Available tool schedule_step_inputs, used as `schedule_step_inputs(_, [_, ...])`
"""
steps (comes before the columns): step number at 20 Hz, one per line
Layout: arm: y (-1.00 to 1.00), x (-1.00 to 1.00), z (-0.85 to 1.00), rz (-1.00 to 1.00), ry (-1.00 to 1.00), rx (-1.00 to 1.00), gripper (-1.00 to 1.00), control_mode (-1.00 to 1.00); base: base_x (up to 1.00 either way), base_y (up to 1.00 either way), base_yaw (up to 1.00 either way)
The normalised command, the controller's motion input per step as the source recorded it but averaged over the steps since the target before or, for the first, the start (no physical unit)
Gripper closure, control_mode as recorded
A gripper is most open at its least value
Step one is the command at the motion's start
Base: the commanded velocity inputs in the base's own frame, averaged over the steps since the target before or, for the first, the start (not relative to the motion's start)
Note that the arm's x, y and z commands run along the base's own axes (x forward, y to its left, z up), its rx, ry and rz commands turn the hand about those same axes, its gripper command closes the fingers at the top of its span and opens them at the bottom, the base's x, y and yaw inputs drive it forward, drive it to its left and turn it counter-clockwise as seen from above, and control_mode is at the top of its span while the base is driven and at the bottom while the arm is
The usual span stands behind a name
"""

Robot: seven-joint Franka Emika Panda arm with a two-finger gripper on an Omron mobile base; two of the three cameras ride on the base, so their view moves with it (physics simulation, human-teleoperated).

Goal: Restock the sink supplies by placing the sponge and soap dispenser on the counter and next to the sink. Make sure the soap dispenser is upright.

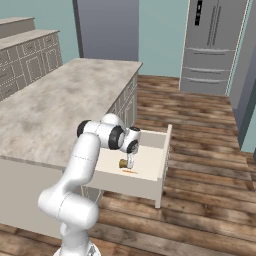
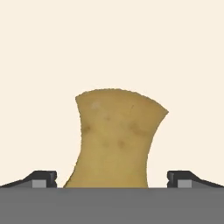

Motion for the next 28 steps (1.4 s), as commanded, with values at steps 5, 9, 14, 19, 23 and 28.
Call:
schedule_step_inputs(5, [0.06,0.00,0.00,0.03,0.00,0.11,-1.00,-1.00,0.00,0.00,0.00])
schedule_step_inputs(9, [0.28,0.00,-0.09,0.00,0.00,0.04,-1.00,-1.00,0.00,0.00,0.00])
schedule_step_inputs(14, [0.43,0.00,-0.36,-0.06,0.00,-0.02,-1.00,-1.00,0.00,0.00,0.00])
schedule_step_inputs(19, [0.07,0.00,-0.74,-0.02,0.00,-0.12,-1.00,-1.00,0.00,0.00,0.00])
schedule_step_inputs(23, [-0.01,-0.01,-0.61,0.00,-0.01,-0.06,1.00,-1.00,0.00,0.00,0.00])
schedule_step_inputs(28, [0.00,0.00,0.19,0.00,-0.01,0.00,1.00,-1.00,0.00,0.00,0.00])
